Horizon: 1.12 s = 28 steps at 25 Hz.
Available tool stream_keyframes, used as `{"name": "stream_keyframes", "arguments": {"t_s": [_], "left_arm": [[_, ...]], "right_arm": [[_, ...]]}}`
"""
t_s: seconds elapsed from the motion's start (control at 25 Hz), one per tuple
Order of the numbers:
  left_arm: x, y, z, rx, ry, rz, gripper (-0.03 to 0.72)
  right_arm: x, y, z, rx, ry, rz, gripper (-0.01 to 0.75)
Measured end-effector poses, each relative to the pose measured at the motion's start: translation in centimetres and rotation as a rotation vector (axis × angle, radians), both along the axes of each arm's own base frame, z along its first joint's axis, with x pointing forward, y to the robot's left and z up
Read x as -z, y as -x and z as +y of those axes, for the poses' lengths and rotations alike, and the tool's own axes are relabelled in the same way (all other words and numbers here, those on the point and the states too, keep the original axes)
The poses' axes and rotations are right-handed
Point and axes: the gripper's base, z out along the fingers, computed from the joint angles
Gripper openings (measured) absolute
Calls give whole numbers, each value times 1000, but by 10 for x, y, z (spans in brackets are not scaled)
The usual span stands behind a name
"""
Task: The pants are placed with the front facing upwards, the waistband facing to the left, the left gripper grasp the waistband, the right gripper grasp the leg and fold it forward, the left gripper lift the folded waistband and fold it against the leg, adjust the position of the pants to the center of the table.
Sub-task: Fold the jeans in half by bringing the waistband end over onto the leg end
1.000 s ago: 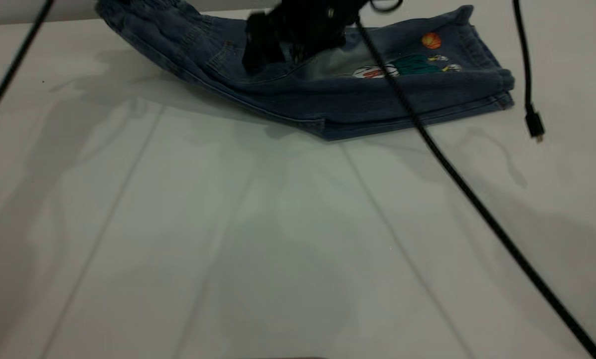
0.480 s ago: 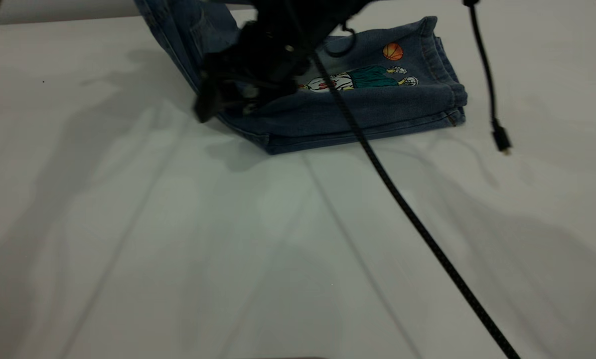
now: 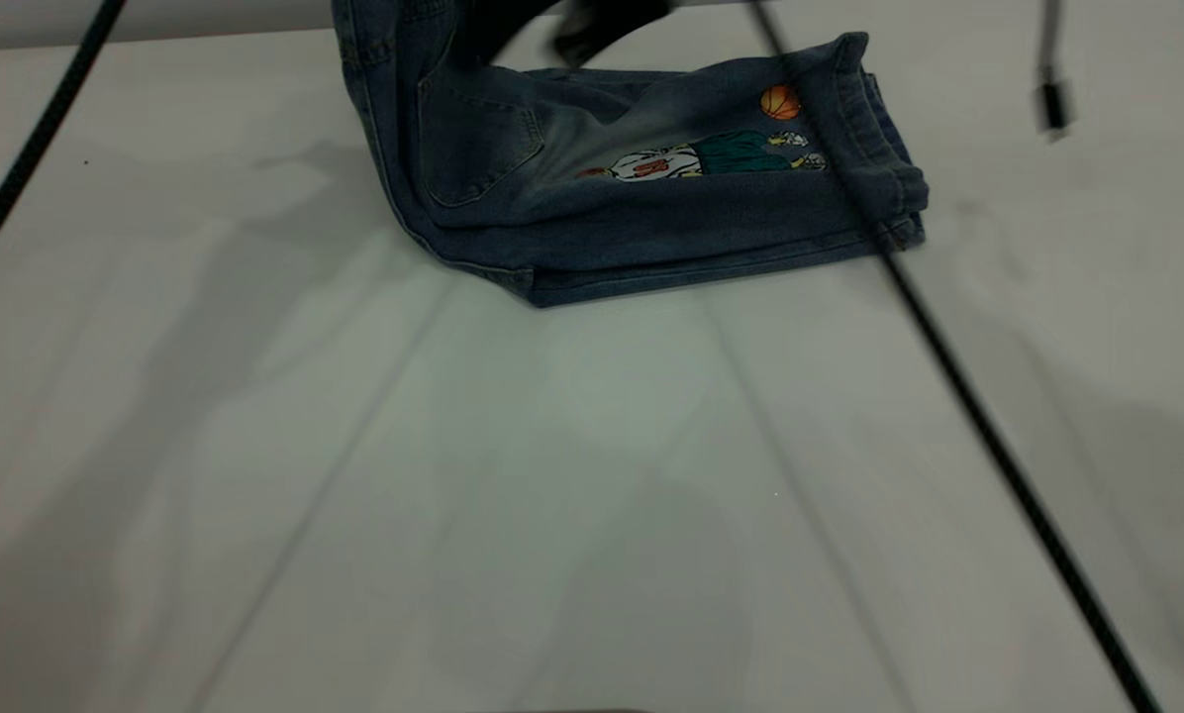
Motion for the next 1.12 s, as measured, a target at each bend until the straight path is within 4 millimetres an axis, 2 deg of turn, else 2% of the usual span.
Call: {"name": "stream_keyframes", "arguments": {"t_s": [0.28, 0.48, 0.68, 0.76, 0.96, 1.12], "left_arm": [[-3, 13, -43, 84, 5, -49, 41], [-7, 28, -83, 156, 22, -113, 41], [-3, 41, -120, 209, 44, -173, 41], [10, 43, -133, 227, 39, -172, 41], [65, 40, -162, 235, 30, -185, 41], [101, 42, -182, 253, 4, -258, 41]], "right_arm": [[12, -24, -95, 236, 260, 61, 542], [15, -30, -137, 391, 336, 111, 542], [6, -32, -174, 501, 364, 137, 542], [0, -30, -187, 544, 361, 160, 542], [-20, -27, -208, 604, 348, 160, 542], [-33, -26, -212, 618, 343, 141, 542]]}}
